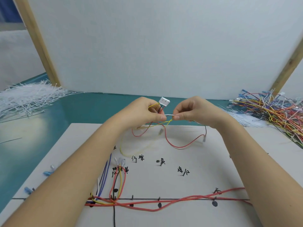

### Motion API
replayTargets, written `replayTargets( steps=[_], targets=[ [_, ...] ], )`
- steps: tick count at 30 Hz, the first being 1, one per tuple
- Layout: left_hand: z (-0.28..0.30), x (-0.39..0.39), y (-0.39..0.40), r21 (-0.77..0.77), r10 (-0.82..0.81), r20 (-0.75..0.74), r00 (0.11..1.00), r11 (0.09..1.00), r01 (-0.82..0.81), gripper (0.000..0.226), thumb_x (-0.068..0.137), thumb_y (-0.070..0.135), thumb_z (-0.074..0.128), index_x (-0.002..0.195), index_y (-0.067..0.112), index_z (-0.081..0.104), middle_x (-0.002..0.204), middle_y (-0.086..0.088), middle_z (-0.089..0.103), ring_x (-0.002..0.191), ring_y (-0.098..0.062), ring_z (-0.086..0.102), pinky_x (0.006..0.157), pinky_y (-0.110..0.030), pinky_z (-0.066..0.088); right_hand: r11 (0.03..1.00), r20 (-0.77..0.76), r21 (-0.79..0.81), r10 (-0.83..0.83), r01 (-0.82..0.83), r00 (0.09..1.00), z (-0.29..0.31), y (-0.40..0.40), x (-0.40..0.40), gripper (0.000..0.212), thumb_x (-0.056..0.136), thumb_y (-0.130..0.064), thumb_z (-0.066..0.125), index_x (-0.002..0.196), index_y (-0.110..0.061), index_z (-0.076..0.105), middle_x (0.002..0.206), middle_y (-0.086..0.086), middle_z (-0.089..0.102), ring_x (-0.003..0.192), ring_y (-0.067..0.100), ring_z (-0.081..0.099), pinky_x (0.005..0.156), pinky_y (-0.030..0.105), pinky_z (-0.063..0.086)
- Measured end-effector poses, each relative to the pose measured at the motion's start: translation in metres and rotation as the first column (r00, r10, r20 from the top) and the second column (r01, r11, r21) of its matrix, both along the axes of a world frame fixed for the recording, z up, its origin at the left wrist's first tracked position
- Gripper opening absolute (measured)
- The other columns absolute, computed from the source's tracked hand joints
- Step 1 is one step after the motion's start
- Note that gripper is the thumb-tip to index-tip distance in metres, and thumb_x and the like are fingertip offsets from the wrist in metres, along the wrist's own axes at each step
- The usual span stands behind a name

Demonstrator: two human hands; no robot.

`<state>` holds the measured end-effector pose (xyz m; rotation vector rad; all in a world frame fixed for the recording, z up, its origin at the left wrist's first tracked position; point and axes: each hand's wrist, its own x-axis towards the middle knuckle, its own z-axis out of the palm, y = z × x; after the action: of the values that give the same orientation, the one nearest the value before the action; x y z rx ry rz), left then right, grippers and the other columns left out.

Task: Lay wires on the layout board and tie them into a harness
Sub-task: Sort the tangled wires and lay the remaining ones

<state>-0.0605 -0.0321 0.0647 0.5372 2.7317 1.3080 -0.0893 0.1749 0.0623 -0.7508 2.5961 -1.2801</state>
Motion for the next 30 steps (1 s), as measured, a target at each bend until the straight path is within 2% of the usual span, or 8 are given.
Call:
replayTargets(
  steps=[4,8,14,17,20,24,27,30],
  targets=[
    [-0.002,0.003,0.001,0.025,-0.021,0.123,0.992,1.0,0.018,0.012,0.089,0.024,0.061,0.08,0.018,0.055,0.055,0.012,0.063,0.036,-0.005,0.033,0.036,-0.016,0.033,0.997,0.057,-0.062,0.043,-0.04,0.997,-0.004,-0.001,0.001,0.018,0.085,-0.015,0.067,0.071,-0.026,0.07,0.069,-0.005,0.063,0.067,0.009,0.056,0.071,0.023,0.046],
    [-0.008,0.006,0.016,0.153,0.033,0.306,0.951,0.985,-0.083,0.023,0.096,0.031,0.048,0.08,0.016,0.044,0.061,-0.001,0.068,0.031,-0.009,0.023,0.036,-0.014,0.029,0.997,0.027,-0.077,0.012,-0.01,1.0,-0.004,-0.005,0.0,0.017,0.086,-0.011,0.065,0.073,-0.022,0.067,0.061,-0.015,0.063,0.059,0.0,0.057,0.06,0.01,0.044],
    [-0.009,0.007,0.019,0.152,0.061,0.228,0.972,0.984,-0.097,0.033,0.086,0.022,0.065,0.067,0.019,0.038,0.036,0.012,0.037,0.03,-0.005,0.025,0.035,-0.013,0.02,0.999,-0.181,0.022,-0.037,0.042,0.983,-0.006,-0.016,0.0,0.024,0.086,-0.011,0.063,0.073,-0.03,0.058,0.062,-0.013,0.058,0.058,0.005,0.051,0.062,0.025,0.044],
    [0.004,0.009,0.007,0.042,-0.045,0.342,0.938,0.999,0.032,0.037,0.084,0.019,0.067,0.066,0.023,0.034,0.038,0.011,0.037,0.035,-0.007,0.026,0.037,-0.014,0.02,0.955,-0.455,0.157,-0.157,0.253,0.876,-0.006,-0.005,-0.008,0.026,0.084,0.001,0.053,0.079,-0.023,0.061,0.074,-0.003,0.056,0.069,0.013,0.049,0.063,0.026,0.036],
    [0.019,0.01,-0.015,-0.029,-0.078,0.367,0.927,0.995,0.095,0.039,0.083,0.02,0.066,0.065,0.024,0.032,0.041,0.01,0.036,0.04,-0.008,0.025,0.037,-0.015,0.02,0.825,-0.546,0.155,-0.388,0.544,0.743,-0.008,0.035,-0.019,0.026,0.083,0.004,0.05,0.096,-0.011,0.067,0.093,0.01,0.059,0.088,0.026,0.053,0.074,0.031,0.038],
    [0.027,0.007,-0.037,0.038,-0.032,0.368,0.929,0.999,0.02,0.036,0.084,0.024,0.064,0.066,0.024,0.033,0.042,0.01,0.033,0.039,-0.006,0.023,0.036,-0.014,0.02,0.691,-0.213,0.316,-0.617,0.651,0.758,-0.004,0.086,-0.016,0.039,0.082,-0.025,0.071,0.118,-0.016,0.059,0.113,0.011,0.06,0.093,0.027,0.055,0.077,0.03,0.038],
    [0.026,0.005,-0.035,0.095,-0.019,0.321,0.947,0.995,-0.013,0.032,0.085,0.027,0.063,0.067,0.023,0.037,0.041,0.01,0.033,0.037,-0.006,0.024,0.036,-0.014,0.022,0.644,0.059,0.685,-0.517,0.342,0.854,0.01,0.082,-0.004,0.074,0.073,-0.042,0.076,0.137,-0.03,0.04,0.131,0.006,0.054,0.111,0.026,0.053,0.088,0.034,0.04],
    [0.026,0.005,-0.028,0.152,-0.026,0.297,0.955,0.988,-0.021,0.028,0.088,0.026,0.061,0.07,0.022,0.039,0.041,0.01,0.034,0.037,-0.005,0.025,0.035,-0.014,0.022,0.645,0.062,0.733,-0.38,0.216,0.923,0.025,0.063,0.004,0.107,0.069,-0.046,0.078,0.149,-0.037,0.007,0.154,-0.003,0.023,0.137,0.021,0.031,0.109,0.038,0.027]
  ],
)
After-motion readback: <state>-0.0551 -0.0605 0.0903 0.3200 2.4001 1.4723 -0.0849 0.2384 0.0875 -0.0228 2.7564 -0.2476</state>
